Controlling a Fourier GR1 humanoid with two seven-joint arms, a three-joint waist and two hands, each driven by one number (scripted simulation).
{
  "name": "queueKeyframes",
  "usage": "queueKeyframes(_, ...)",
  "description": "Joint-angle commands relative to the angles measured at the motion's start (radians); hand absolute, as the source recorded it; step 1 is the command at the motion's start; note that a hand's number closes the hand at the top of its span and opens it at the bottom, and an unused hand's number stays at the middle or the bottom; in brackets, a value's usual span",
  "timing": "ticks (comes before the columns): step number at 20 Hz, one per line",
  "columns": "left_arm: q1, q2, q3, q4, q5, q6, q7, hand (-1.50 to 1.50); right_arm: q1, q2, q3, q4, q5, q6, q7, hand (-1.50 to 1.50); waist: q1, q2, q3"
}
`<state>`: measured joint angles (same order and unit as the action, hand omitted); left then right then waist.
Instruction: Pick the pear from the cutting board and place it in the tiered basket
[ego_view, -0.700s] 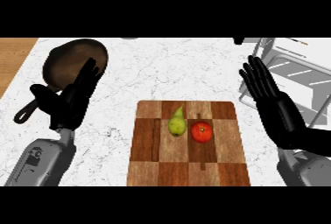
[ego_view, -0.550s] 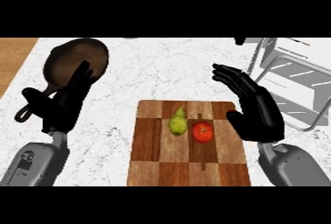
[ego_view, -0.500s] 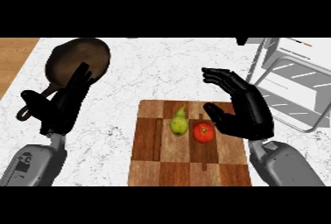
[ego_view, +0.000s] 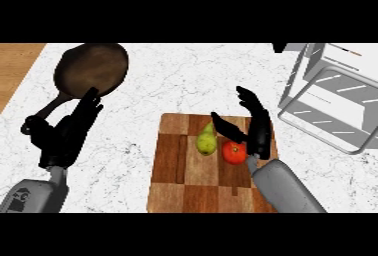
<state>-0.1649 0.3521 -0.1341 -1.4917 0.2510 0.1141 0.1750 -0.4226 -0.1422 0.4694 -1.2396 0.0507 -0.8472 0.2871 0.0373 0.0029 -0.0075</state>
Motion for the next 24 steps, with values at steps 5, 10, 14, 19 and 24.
queueKeyframes(5, 0.052, 0.032, 0.038, -0.014, 0.029, -0.032, -0.002, 0.00, -0.272, -0.019, 0.170, 0.246, 0.339, 0.040, 0.456, -1.50, -0.022, -0.019, -0.002)
queueKeyframes(10, 0.069, 0.017, 0.005, -0.028, 0.004, -0.019, 0.007, 0.00, -0.415, -0.047, 0.262, 0.284, 0.344, 0.416, 0.696, -1.50, -0.019, -0.027, -0.002)
queueKeyframes(14, 0.053, 0.018, 0.019, -0.022, 0.008, -0.024, -0.008, 0.00, -0.489, 0.057, 0.278, 0.283, 0.207, 0.702, 0.859, -1.50, -0.006, -0.013, 0.001)
queueKeyframes(19, 0.082, 0.013, 0.029, -0.028, 0.008, -0.029, -0.031, 0.00, -0.597, 0.126, 0.221, 0.295, 0.115, 0.848, 1.032, -1.50, -0.022, -0.007, 0.006)
queueKeyframes(24, 0.060, 0.020, 0.052, -0.033, 0.028, -0.041, 0.010, 0.00, -0.675, 0.140, 0.216, 0.334, 0.125, 0.821, 1.120, -1.50, -0.030, -0.007, 0.006)
